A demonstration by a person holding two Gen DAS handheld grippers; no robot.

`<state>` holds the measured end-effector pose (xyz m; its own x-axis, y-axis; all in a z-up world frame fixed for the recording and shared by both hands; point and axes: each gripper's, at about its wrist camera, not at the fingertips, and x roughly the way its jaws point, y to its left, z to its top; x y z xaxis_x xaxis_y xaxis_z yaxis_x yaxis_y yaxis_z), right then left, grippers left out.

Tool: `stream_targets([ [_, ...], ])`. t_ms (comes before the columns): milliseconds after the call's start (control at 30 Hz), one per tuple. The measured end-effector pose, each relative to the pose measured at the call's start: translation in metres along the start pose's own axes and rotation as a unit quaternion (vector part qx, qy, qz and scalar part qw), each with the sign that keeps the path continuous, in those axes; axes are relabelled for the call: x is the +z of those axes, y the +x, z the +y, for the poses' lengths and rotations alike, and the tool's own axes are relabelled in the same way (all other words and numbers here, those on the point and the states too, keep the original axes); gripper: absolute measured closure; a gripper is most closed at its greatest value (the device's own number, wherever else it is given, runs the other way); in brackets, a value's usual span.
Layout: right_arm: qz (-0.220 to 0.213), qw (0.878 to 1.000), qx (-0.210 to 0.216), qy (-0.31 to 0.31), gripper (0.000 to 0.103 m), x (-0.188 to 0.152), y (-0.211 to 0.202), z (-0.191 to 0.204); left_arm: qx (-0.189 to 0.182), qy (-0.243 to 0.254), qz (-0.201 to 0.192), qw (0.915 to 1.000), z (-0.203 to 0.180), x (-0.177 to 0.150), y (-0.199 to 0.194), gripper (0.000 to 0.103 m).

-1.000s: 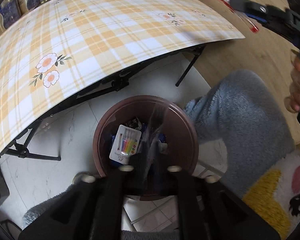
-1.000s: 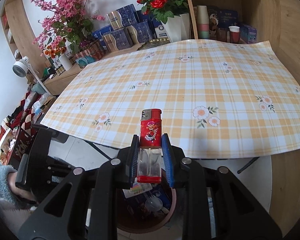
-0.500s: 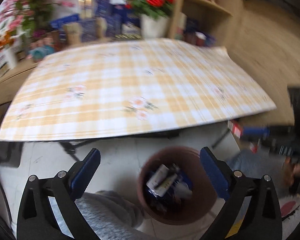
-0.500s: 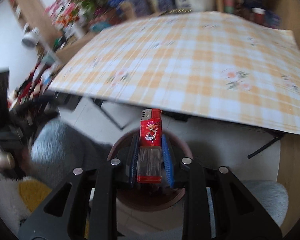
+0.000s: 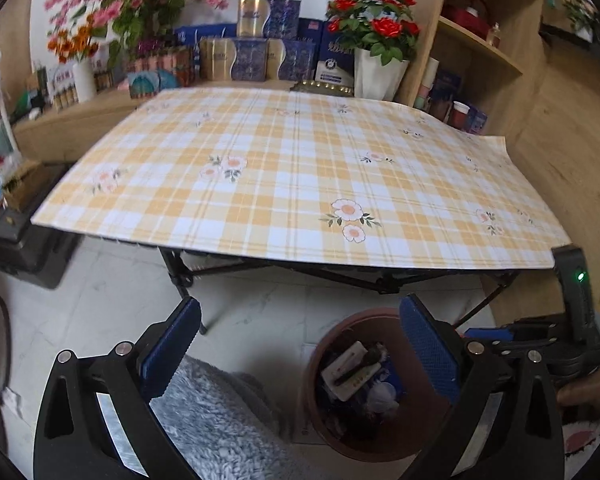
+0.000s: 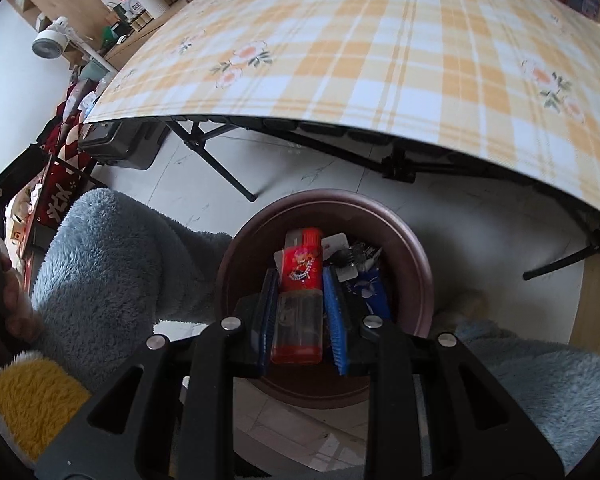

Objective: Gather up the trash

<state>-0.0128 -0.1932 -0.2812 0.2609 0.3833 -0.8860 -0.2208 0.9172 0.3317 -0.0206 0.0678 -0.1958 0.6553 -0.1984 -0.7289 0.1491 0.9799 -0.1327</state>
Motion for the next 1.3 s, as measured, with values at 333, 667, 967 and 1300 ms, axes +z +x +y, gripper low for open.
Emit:
stream_targets([
  [333,-0.006,1.000,-0.004,0.010,0.053,0.003,0.001,-0.001,0.011,-0.022,0.024,0.9994,0.009,-0.004,0.009,0.006],
  [667,-0.074,0.995,-0.059,-0.014,0.006,0.017,-0.046,0.005,0.028,0.014,0.018,0.9994,-0.003,0.010,0.002,0.006],
  [967,-0.227,0.969,-0.097,-0.023,0.006,0.062,-0.167,0.014,0.055,0.087,-0.109,0.9887,-0.046,0.091,-0.059,0.006],
  [1300,-0.327,0.935,-0.130,-0.043,0.006,0.084,-0.264,0.035,0.005,0.131,-0.185,0.9740,-0.098,0.152,-0.125,0.006],
])
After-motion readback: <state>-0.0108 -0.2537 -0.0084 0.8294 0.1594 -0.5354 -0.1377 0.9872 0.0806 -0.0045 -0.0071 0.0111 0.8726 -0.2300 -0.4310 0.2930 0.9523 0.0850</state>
